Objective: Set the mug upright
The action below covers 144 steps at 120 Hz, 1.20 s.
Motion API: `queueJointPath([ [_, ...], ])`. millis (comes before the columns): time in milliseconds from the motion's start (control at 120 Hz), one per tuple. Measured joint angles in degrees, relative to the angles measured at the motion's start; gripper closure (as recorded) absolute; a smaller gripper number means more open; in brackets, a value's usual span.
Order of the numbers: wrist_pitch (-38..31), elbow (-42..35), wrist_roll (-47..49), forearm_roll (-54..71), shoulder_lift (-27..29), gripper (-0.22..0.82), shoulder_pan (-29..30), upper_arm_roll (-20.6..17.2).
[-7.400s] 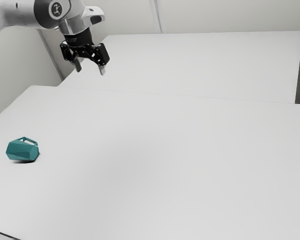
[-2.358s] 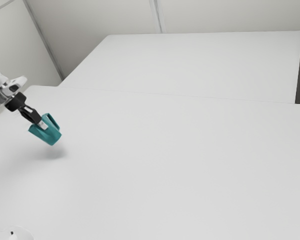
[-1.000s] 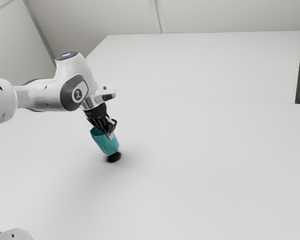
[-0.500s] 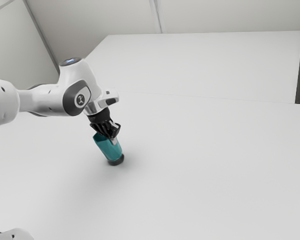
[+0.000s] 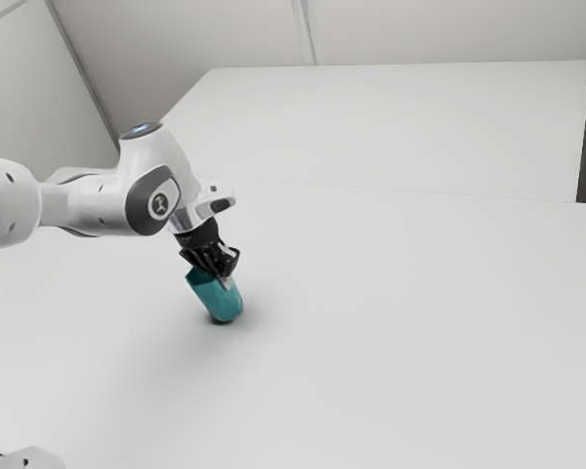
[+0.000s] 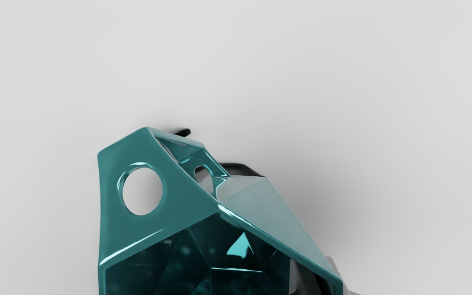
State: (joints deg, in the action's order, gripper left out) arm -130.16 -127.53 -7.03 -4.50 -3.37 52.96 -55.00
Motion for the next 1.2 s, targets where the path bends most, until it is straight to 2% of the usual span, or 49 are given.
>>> queueJointPath([
  [142,-0.4,-0.1,0.3,-0.2,0.0,0.71,-0.4,0.0],
  [367,-0.8,-0.4,0.5,-0.3,0.0,0.31,-0.3,0.0],
  [525,-0.2,-0.3,0.6,-0.4,2.5,0.15,0.1,-0.4],
  [675,1.9,0.6,0.7,-0.7,6.5,0.07,0.3,-0.8],
  [775,4.7,3.8,0.7,-1.1,7.9,0.05,-0.7,-0.8],
  [1092,20.2,26.6,0.8,-0.8,5.8,0.01,0.6,0.4],
  [1142,22.8,29.7,0.9,-0.7,5.3,0.01,-1.9,3.0],
  [1200,25.4,31.5,1.3,-0.7,5.0,0.01,-12.8,13.7],
])
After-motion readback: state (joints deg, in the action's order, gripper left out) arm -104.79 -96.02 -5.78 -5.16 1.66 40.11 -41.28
